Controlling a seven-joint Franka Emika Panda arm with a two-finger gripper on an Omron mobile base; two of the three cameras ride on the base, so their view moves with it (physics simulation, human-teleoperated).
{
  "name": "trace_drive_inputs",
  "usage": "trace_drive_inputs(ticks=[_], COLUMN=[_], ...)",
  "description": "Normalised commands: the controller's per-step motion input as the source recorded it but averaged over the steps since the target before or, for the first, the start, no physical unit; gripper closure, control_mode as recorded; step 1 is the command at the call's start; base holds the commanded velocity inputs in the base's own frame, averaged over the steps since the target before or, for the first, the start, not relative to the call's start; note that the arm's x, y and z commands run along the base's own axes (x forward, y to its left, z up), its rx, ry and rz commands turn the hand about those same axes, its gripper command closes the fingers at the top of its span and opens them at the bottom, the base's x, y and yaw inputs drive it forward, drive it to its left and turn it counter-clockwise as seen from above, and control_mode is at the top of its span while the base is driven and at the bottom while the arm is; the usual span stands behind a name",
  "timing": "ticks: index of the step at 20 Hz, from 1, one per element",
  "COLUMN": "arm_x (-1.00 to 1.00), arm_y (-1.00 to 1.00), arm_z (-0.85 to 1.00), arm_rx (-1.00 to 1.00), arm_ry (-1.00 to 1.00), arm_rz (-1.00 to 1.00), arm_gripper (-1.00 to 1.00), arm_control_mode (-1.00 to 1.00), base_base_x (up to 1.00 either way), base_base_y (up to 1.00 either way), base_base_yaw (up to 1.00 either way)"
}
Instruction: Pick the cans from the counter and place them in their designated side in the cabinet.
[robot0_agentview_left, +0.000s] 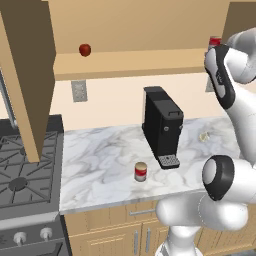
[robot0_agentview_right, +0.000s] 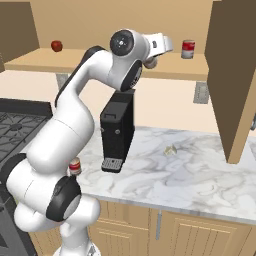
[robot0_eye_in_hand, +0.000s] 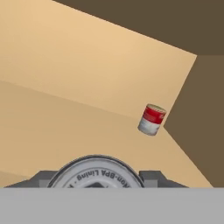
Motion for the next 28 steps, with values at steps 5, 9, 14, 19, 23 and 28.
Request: trace_drive_inputs(ticks=[5,9,14,19,23,28], arm_x=[0.26,0.25,0.20,0.21,0.20,0.22], arm_y=[-0.11,-0.11,-0.10,-0.09,-0.07,-0.06], arm_z=[0.00,-0.01,-0.05,-0.09,-0.12,-0.13], arm_rx=[0.00,0.00,0.00,0.00,0.00,0.00], arm_ry=[0.03,0.04,0.03,0.03,0.03,0.02], arm_rz=[0.00,0.00,0.00,0.00,0.00,0.00], arm_gripper=[1.00,1.00,1.00,1.00,1.00,1.00], arm_control_mode=[-1.00,-1.00,-1.00,-1.00,-1.00,-1.00], base_base_x=[0.00,0.00,0.00,0.00,0.00,0.00], base_base_y=[0.00,0.00,0.00,0.00,0.00,0.00], base_base_yaw=[0.00,0.00,0.00,0.00,0.00,0.00])
